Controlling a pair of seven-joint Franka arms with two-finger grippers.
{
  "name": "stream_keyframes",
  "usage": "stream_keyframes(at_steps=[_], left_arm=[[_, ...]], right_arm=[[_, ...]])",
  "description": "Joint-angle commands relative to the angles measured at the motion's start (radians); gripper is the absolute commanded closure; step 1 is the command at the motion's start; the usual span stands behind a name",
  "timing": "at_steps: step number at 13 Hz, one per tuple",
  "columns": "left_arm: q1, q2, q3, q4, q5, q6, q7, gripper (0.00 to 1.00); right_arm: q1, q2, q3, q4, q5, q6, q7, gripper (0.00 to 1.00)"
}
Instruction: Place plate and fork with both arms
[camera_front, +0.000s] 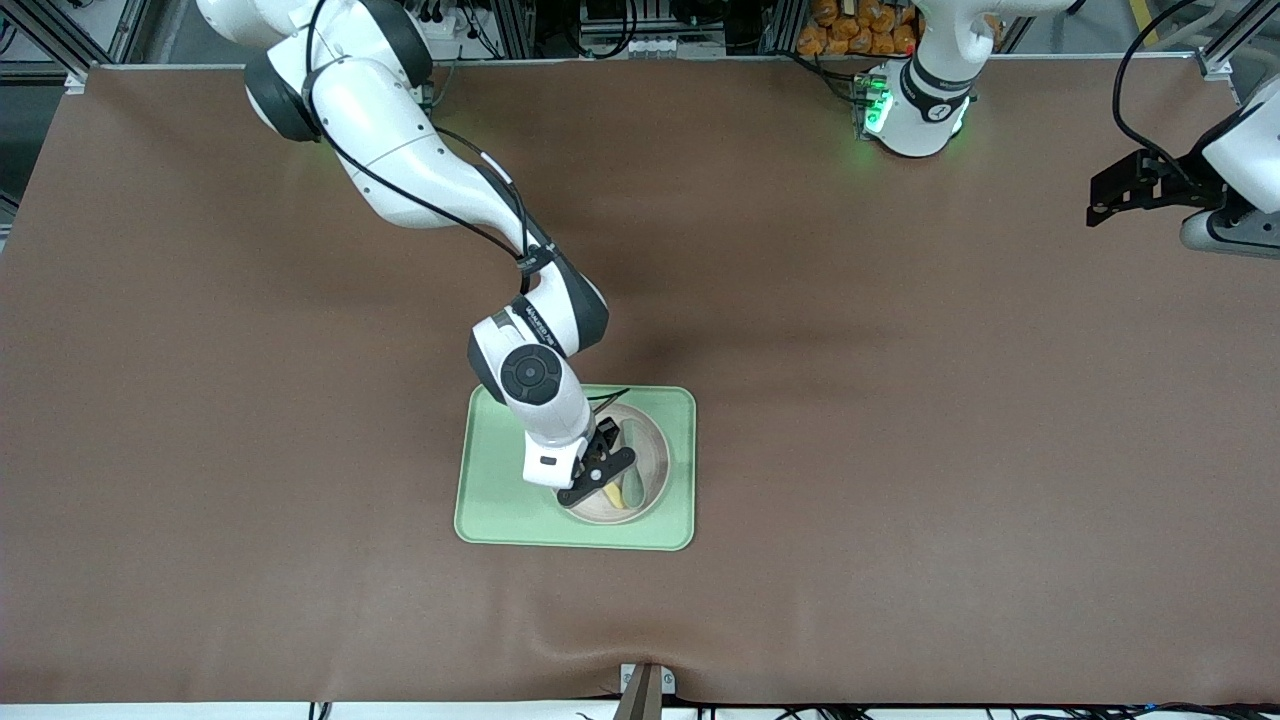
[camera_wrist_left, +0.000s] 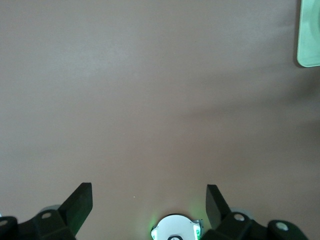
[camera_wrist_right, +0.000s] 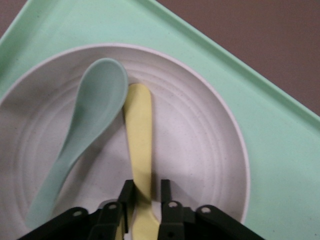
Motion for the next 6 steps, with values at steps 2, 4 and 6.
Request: stream_keyframes(at_steps=[2, 4, 6], left_arm=[[-0.012, -0.019, -0.012, -0.01, -0.013, 0.006, -0.049, 0.0], [-0.012, -0.018, -0.014, -0.004, -0.013, 0.006, -0.049, 0.0], [-0.012, -0.016, -0.014, -0.002, -0.009, 0.006, -0.048, 0.0]], right_arm=[[0.0, 0.011, -0.013, 0.042, -0.02, -0.038, 0.038, 1.0], [-0.003, -0.012, -0.007, 0.044, -0.015, -0.076, 0.067, 1.0], [-0.007, -0.029, -0.002, 0.079, -0.013, -0.162, 0.079, 1.0]])
